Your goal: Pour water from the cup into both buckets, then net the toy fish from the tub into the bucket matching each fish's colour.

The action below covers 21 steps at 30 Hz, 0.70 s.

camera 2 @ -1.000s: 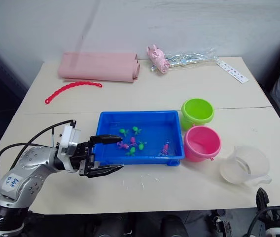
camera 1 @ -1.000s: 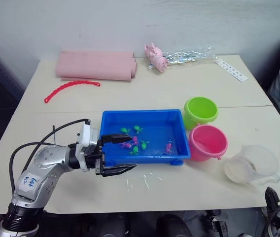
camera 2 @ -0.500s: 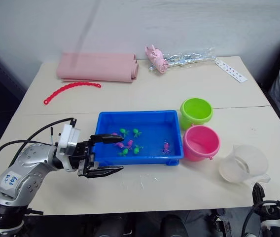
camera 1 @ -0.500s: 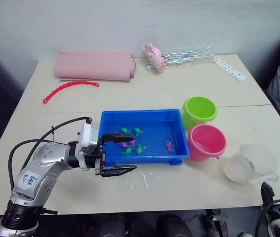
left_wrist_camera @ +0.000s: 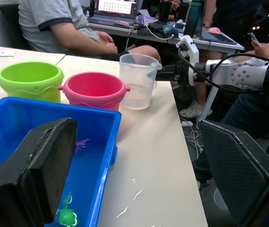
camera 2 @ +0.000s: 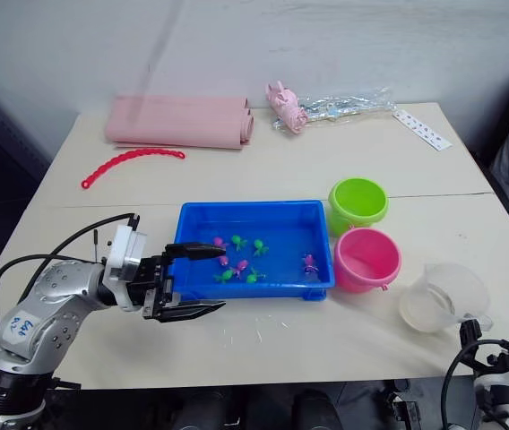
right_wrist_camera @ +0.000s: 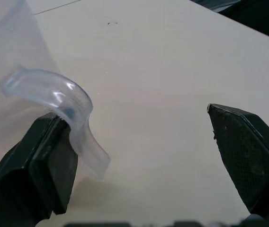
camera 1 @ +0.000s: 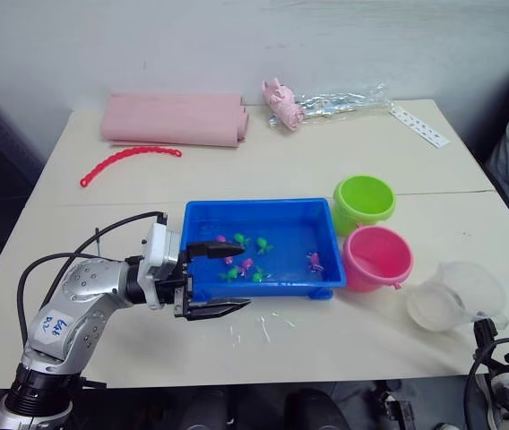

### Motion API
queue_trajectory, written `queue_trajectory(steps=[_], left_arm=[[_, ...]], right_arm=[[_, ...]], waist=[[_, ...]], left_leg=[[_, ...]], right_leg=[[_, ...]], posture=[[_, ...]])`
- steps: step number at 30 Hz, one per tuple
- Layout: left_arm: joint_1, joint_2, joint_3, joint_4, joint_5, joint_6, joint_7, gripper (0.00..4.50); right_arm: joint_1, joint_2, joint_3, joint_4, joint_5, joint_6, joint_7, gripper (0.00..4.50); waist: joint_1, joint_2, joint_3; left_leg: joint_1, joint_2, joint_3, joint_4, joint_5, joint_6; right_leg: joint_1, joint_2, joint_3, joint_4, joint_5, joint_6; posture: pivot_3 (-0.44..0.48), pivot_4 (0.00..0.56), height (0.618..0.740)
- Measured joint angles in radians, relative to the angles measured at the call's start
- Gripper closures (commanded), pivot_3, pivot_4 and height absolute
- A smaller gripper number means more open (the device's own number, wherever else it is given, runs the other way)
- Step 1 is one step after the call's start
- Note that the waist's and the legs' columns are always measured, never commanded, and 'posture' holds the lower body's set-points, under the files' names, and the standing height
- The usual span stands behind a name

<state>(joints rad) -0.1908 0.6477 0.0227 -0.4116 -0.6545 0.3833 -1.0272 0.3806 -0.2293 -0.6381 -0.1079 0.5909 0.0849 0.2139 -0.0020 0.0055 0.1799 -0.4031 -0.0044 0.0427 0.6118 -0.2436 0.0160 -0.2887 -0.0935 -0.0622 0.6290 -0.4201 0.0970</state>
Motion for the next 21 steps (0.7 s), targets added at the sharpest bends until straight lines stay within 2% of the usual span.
queue_trajectory(steps=[7,10,17,21], left_arm=[[0.0,-0.001,0.0,0.0,0.013,-0.004,0.001,0.07],[-0.001,-0.001,0.0,0.001,0.015,-0.009,0.0,0.0],[-0.012,-0.001,0.0,0.031,0.023,-0.022,-0.001,0.0],[-0.013,-0.001,0.0,0.033,0.03,-0.03,-0.001,0.0]], right_arm=[[-0.041,0.0,-0.001,-0.003,0.017,0.048,-0.057,0.0],[-0.047,0.005,0.0,-0.011,0.016,0.047,-0.061,0.83],[-0.045,0.023,0.004,-0.057,0.01,0.044,-0.058,4.36],[-0.038,0.026,0.004,-0.084,0.009,0.031,-0.055,4.44]], waist=[[0.0,0.0,0.0],[0.0,0.0,0.0],[0.002,0.0,0.0],[0.001,0.0,0.0]], left_leg=[[0.0,0.0,0.0,0.0,0.0,0.0],[0.0,0.0,0.0,0.0,0.0,0.0],[0.0,0.0,0.0,0.0,0.0,0.0],[0.0,0.0,0.0,0.0,0.0,0.0]], right_leg=[[0.0,0.0,0.0,0.0,0.0,0.0],[0.0,0.0,0.0,0.0,0.0,0.0],[0.0,0.0,0.0,0.0,0.0,0.0],[0.0,0.0,0.0,0.0,0.0,0.0]], posture=[[0.0,0.15,0.74],[0.0,0.15,0.74],[0.0,0.15,0.74],[0.0,0.15,0.74]])
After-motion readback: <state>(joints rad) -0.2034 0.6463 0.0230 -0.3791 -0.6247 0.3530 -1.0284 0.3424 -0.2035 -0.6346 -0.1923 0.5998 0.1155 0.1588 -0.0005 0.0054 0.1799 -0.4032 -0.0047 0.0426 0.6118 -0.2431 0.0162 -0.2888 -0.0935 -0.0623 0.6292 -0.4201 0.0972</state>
